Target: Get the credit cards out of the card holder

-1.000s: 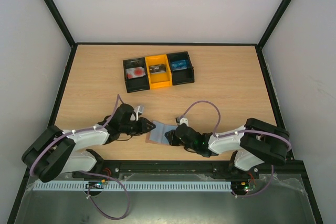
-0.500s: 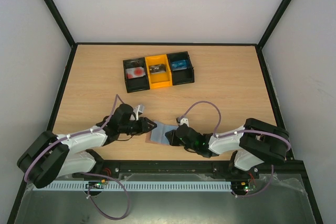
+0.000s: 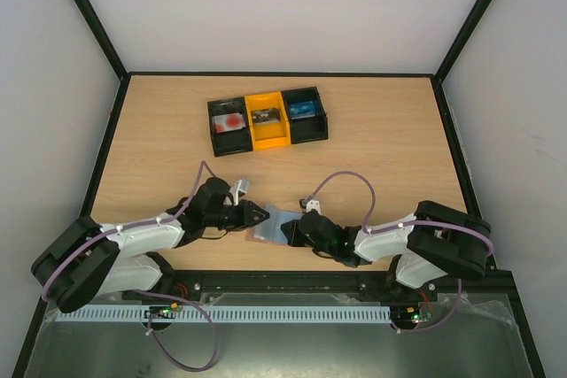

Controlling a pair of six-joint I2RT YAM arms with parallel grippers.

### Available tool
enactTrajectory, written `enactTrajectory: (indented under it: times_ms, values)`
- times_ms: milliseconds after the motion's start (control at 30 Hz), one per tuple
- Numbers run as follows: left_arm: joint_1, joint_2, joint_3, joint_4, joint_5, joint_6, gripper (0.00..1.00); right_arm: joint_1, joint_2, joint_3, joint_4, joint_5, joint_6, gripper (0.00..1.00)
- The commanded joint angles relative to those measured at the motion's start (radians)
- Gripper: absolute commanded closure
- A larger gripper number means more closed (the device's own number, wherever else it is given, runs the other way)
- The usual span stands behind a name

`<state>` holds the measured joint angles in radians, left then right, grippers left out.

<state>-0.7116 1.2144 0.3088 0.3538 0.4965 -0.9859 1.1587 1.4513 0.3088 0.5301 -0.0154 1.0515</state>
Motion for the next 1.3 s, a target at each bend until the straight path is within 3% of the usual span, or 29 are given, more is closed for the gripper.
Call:
enactTrajectory:
  times_ms: [0, 267, 400, 833, 1267]
  values:
    - [-0.018, 0.002, 0.014, 0.024, 0.002, -0.012, 0.76, 0.004, 0.007, -0.02, -0.007, 0.025, -0.005, 0.88]
    - [-0.033, 0.023, 0.013, 0.076, 0.015, -0.031, 0.91, 0.005, -0.002, -0.026, -0.003, 0.026, -0.004, 0.88]
    - [-0.047, 0.046, 0.015, 0.115, 0.026, -0.048, 0.94, 0.005, -0.013, -0.03, -0.005, 0.034, -0.002, 0.88]
    - [-0.091, 0.102, 0.039, 0.123, 0.002, -0.044, 0.78, 0.004, -0.071, -0.042, -0.038, 0.07, 0.005, 0.84]
    - [-0.105, 0.095, 0.066, 0.071, -0.025, -0.021, 0.74, 0.004, -0.25, -0.079, -0.125, 0.111, 0.026, 0.75]
